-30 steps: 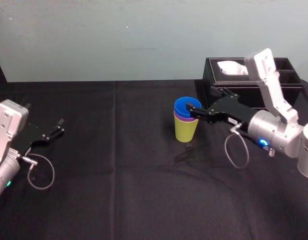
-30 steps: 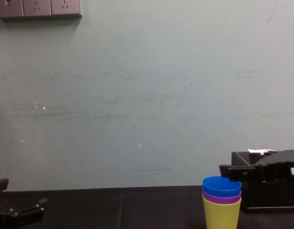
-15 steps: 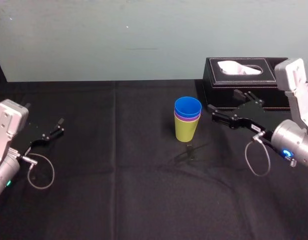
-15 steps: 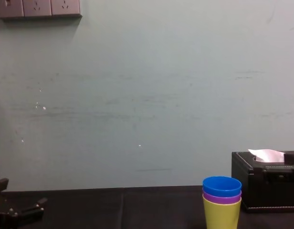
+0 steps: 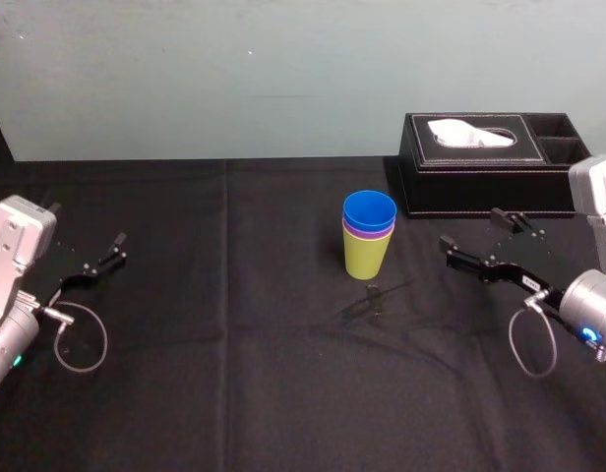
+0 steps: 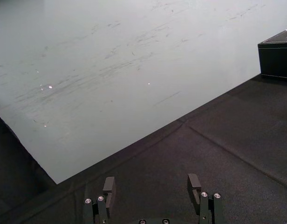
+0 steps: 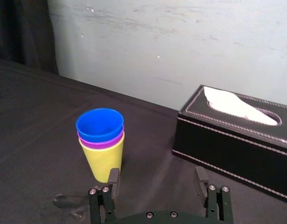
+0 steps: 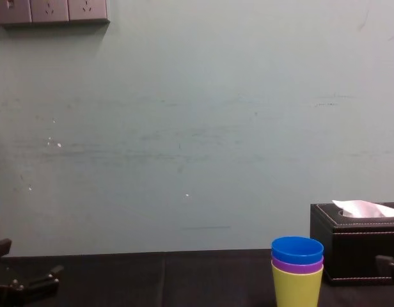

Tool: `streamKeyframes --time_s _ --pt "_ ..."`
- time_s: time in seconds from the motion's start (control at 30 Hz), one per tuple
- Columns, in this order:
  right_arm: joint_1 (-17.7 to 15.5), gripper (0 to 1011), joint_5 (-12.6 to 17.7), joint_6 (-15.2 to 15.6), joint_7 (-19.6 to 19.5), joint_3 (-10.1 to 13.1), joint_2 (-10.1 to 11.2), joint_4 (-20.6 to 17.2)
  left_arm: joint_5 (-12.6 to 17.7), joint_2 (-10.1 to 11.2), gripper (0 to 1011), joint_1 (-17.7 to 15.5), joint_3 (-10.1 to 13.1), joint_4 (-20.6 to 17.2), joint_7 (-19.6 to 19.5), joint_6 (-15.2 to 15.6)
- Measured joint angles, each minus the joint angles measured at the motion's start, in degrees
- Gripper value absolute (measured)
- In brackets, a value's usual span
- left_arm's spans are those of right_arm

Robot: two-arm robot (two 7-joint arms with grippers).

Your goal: Stack the three plastic cups sequentially using one hand.

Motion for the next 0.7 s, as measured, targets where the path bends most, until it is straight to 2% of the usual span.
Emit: streamKeyframes --time_s 0.1,0.7 --pt "-0.6 1000 0.3 -0.1 0.0 0.5 0.0 0.4 0.0 0.0 1010 0.0 0.0 0.0 0.0 0.0" --pt "-0.2 1000 0.2 0.0 0.2 0.2 -0.1 0.3 0.0 0.0 1010 0.0 0.0 0.0 0.0 0.0"
